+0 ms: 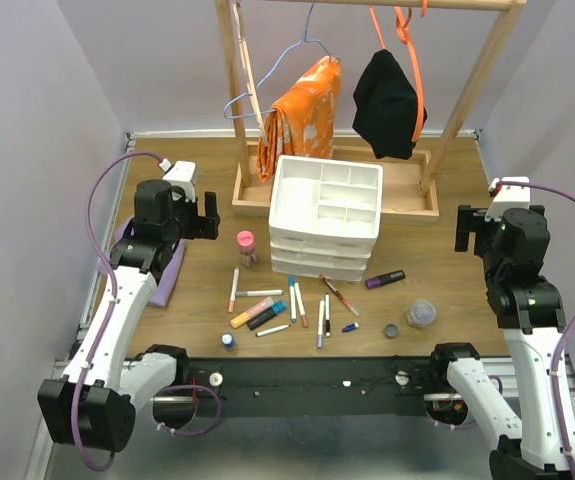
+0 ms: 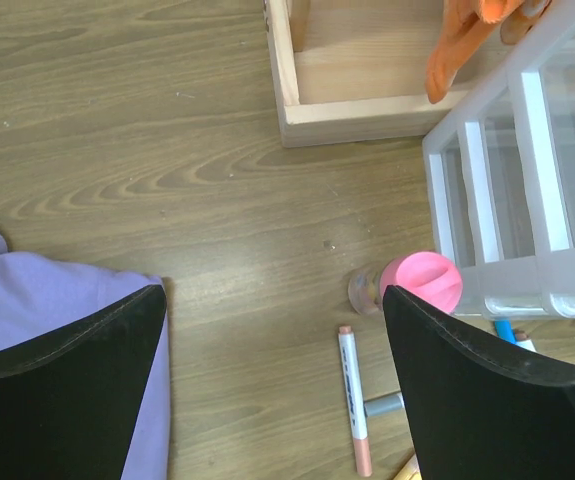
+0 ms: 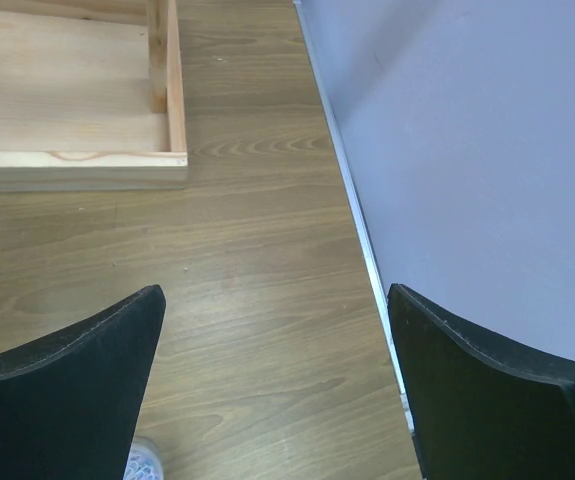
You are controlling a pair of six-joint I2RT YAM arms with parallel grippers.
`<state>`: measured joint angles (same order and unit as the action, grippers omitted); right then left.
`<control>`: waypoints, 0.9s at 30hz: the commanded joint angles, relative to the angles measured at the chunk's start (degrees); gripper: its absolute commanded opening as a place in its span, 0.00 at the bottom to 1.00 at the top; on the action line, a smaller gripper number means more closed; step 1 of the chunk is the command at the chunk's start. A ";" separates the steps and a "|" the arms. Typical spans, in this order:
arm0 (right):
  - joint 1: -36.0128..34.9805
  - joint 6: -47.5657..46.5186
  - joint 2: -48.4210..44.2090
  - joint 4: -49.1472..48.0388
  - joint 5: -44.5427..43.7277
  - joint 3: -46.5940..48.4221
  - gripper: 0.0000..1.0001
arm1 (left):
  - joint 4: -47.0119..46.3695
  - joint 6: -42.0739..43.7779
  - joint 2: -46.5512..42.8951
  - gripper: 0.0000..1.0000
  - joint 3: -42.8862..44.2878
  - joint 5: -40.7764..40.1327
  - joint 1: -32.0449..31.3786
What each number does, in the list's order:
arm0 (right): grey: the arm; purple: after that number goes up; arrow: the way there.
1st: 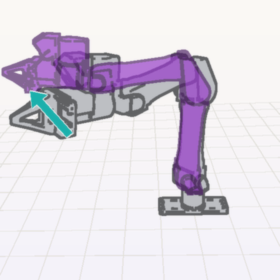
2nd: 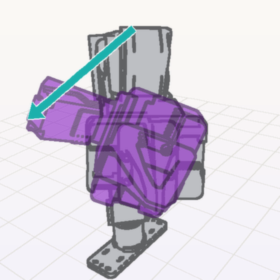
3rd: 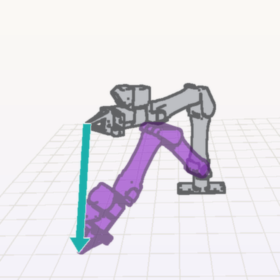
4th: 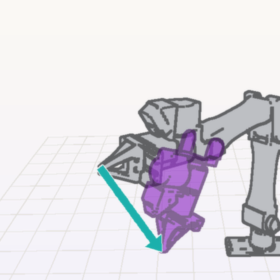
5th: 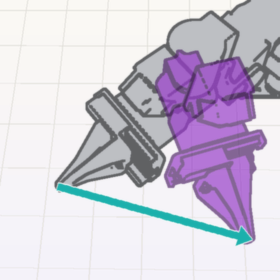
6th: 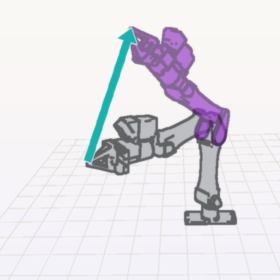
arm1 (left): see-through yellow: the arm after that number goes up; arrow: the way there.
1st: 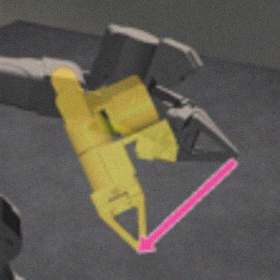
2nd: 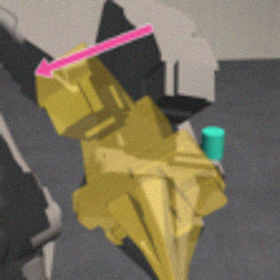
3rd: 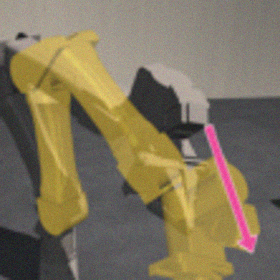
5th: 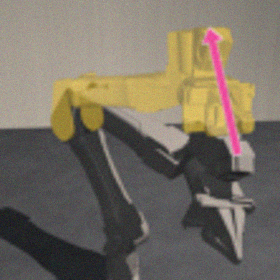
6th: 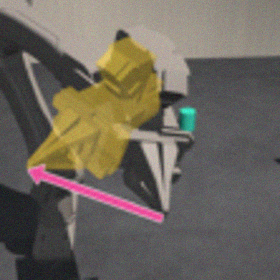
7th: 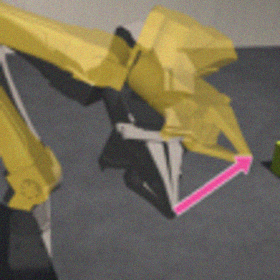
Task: Sort the stationery into containers
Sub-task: Pick up the stationery from the center of the board.
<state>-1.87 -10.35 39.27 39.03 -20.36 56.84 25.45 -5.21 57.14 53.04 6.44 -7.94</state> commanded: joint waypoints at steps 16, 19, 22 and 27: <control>-0.15 1.03 4.68 3.95 27.65 10.66 0.95 | 6.35 6.58 -2.04 0.99 3.39 -0.36 0.21; -0.15 1.56 5.12 3.87 30.20 10.66 0.95 | 11.19 12.92 -1.07 0.99 5.23 0.15 0.47; -0.07 2.00 5.03 2.64 31.08 9.70 0.94 | 13.57 19.44 -2.64 0.99 3.23 9.80 0.74; -0.15 2.00 4.94 1.14 31.70 8.03 0.94 | 2.09 25.49 -12.31 0.99 -9.50 24.74 0.56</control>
<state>-1.87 -9.02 44.93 40.56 8.54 66.26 33.50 11.09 52.58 52.53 15.97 -7.40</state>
